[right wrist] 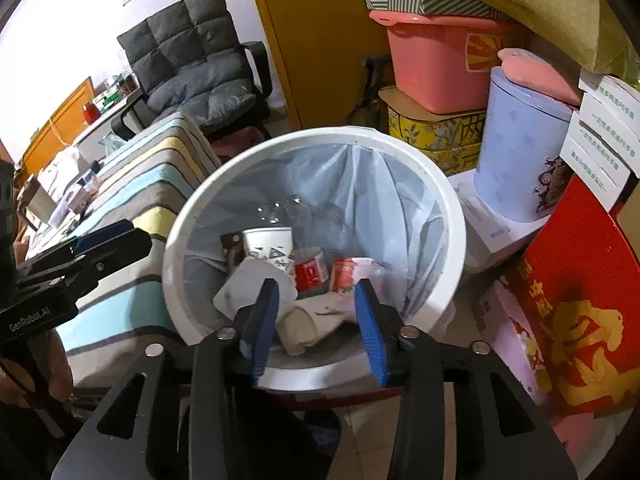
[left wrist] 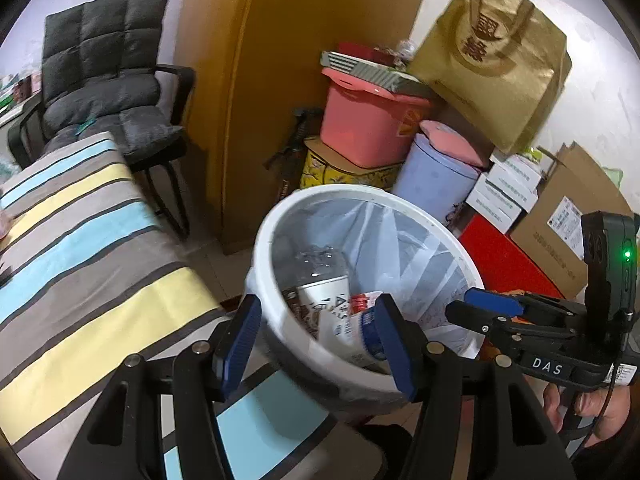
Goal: Collect trash
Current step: 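Open both tools to drop the tub and clear cup into the bin, then move both open tools back over the table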
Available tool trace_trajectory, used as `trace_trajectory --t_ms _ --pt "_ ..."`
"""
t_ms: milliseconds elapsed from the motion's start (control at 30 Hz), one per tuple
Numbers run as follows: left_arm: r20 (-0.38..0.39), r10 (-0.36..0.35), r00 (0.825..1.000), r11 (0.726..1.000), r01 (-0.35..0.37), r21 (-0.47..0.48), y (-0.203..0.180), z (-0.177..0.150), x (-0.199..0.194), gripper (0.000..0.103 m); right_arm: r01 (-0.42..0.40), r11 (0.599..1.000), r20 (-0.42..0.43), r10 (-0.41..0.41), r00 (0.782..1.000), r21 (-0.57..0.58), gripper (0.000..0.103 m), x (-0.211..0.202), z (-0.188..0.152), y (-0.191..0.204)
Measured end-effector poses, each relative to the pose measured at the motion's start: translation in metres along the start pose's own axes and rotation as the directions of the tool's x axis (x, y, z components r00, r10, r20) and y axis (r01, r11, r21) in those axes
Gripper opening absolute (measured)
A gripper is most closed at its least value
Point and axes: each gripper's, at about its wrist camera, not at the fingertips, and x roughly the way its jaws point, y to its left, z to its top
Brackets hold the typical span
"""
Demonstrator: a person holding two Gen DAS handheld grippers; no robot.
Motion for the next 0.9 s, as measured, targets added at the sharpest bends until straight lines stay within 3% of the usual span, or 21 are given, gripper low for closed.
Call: trace_trajectory --t_ms 233,500,667,900 --pt "0.033 0.058 0.998 0.997 -0.057 -0.053 0.022 -0.007 -0.029 0.061 -0.035 0.999 0.034 0.036 0.999 -0.021 0.049 -0.007 0.003 0.016" --pt "0.078 0.129 0.989 0.987 -0.120 -0.112 0.046 -0.024 -0.066 0.061 -0.149 0.987 0.060 0.153 0.986 -0.056 0.050 -0.012 0.005 0.046" --pt "0.089 0.192 0.977 0.971 -0.176 -0.159 0.064 -0.039 -0.085 0.061 -0.231 0.966 0.040 0.237 0.971 -0.116 0.051 -0.008 0.003 0.078" --pt "0.075 0.245 0.967 0.952 -0.225 -0.206 0.090 -0.059 -0.105 0.060 -0.269 0.948 0.000 0.273 0.962 -0.168 0.051 -0.001 0.003 0.108"
